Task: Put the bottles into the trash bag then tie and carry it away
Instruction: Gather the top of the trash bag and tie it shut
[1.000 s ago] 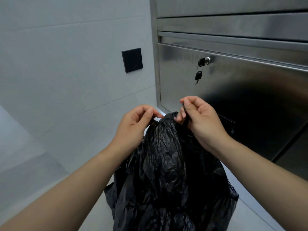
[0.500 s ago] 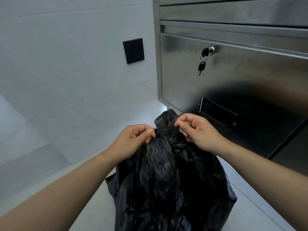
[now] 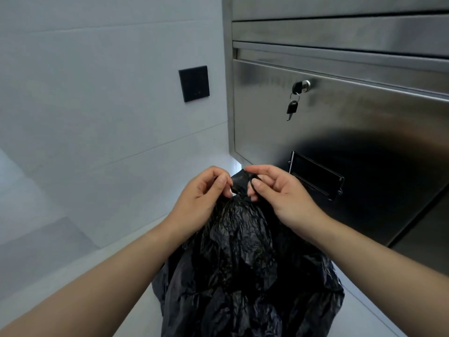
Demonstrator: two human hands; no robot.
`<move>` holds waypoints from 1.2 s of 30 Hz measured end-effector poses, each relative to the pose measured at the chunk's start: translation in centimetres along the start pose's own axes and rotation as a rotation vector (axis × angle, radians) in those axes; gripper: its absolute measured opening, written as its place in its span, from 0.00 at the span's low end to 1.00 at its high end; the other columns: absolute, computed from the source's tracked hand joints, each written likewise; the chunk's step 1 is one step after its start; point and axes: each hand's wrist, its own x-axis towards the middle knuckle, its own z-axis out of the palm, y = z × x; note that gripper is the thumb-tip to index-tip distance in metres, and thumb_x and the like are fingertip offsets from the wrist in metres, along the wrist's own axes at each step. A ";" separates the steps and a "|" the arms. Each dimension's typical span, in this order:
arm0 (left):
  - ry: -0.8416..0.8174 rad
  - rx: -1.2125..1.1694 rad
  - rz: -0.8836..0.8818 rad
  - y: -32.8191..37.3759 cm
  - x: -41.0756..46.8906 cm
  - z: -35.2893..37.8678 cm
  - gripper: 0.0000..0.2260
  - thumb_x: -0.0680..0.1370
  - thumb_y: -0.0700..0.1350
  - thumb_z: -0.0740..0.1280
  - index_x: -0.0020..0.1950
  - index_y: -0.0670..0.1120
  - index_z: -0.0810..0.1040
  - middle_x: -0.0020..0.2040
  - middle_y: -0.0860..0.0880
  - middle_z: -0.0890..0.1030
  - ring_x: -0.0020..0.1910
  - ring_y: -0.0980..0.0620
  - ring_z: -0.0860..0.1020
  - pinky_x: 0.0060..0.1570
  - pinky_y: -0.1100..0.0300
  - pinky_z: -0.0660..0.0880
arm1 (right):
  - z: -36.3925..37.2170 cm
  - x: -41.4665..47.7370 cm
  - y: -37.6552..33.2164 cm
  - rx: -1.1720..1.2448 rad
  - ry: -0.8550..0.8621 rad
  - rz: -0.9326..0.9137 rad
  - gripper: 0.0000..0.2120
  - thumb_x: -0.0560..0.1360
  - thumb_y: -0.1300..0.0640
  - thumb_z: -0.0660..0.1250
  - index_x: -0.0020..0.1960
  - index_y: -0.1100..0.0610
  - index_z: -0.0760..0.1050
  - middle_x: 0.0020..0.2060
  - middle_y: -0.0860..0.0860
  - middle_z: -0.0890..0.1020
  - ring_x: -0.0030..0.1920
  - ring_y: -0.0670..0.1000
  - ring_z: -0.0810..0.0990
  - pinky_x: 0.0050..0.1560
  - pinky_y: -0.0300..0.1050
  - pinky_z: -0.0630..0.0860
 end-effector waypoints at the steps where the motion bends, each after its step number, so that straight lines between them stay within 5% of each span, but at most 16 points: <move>1: 0.001 0.012 -0.008 -0.3 0.1 0.0 0.11 0.80 0.45 0.58 0.40 0.52 0.75 0.32 0.56 0.74 0.36 0.59 0.74 0.44 0.68 0.71 | -0.1 0.0 0.2 0.011 0.012 0.005 0.10 0.77 0.69 0.58 0.56 0.64 0.73 0.32 0.51 0.79 0.31 0.43 0.75 0.41 0.33 0.73; 4: -0.004 0.040 -0.035 -0.8 -0.1 0.1 0.09 0.78 0.50 0.58 0.40 0.56 0.75 0.30 0.58 0.72 0.33 0.60 0.70 0.45 0.56 0.74 | -0.4 -0.3 0.8 0.045 0.040 0.040 0.06 0.75 0.68 0.62 0.47 0.61 0.76 0.33 0.51 0.84 0.30 0.46 0.78 0.39 0.34 0.75; 8: -0.004 0.040 -0.013 -1.0 -0.1 0.3 0.11 0.80 0.48 0.58 0.40 0.57 0.74 0.30 0.63 0.74 0.33 0.65 0.71 0.40 0.68 0.72 | -0.1 -0.7 1.4 0.049 0.006 0.052 0.08 0.76 0.65 0.62 0.45 0.55 0.77 0.31 0.52 0.83 0.25 0.48 0.75 0.33 0.36 0.74; 14: 0.080 -0.022 0.037 -0.3 0.5 0.4 0.09 0.79 0.46 0.59 0.40 0.51 0.75 0.30 0.56 0.73 0.33 0.59 0.71 0.39 0.70 0.69 | 0.8 -0.4 0.3 0.034 -0.044 0.007 0.08 0.78 0.65 0.59 0.46 0.56 0.75 0.22 0.44 0.72 0.24 0.41 0.66 0.27 0.30 0.63; 19: 0.152 -0.104 0.042 1.2 1.3 0.2 0.09 0.77 0.47 0.60 0.38 0.53 0.77 0.29 0.56 0.73 0.31 0.57 0.68 0.35 0.65 0.67 | 0.9 0.5 -2.0 0.123 0.047 -0.029 0.07 0.78 0.61 0.59 0.45 0.54 0.74 0.24 0.47 0.66 0.25 0.45 0.62 0.29 0.37 0.70; 23: 0.083 -0.102 0.040 1.9 1.6 0.2 0.10 0.77 0.47 0.60 0.37 0.52 0.77 0.27 0.57 0.70 0.27 0.59 0.64 0.29 0.70 0.63 | 0.5 1.2 -2.8 0.128 0.025 -0.027 0.06 0.78 0.61 0.58 0.45 0.54 0.73 0.23 0.45 0.66 0.23 0.41 0.61 0.22 0.32 0.58; 30: -0.091 0.055 -0.116 -1.6 -0.9 -1.2 0.11 0.78 0.46 0.61 0.36 0.51 0.76 0.28 0.56 0.67 0.29 0.58 0.64 0.31 0.68 0.62 | -1.5 0.4 -0.1 -0.068 -0.054 0.063 0.07 0.78 0.68 0.57 0.45 0.61 0.71 0.22 0.47 0.67 0.22 0.41 0.61 0.22 0.29 0.59; 36: -0.041 0.147 -0.308 -4.7 -2.6 -6.3 0.14 0.80 0.40 0.60 0.35 0.48 0.76 0.29 0.51 0.68 0.28 0.57 0.63 0.35 0.58 0.64 | -5.5 -1.0 2.1 -0.192 -0.020 0.151 0.09 0.78 0.65 0.60 0.43 0.56 0.75 0.23 0.49 0.67 0.23 0.42 0.62 0.23 0.30 0.60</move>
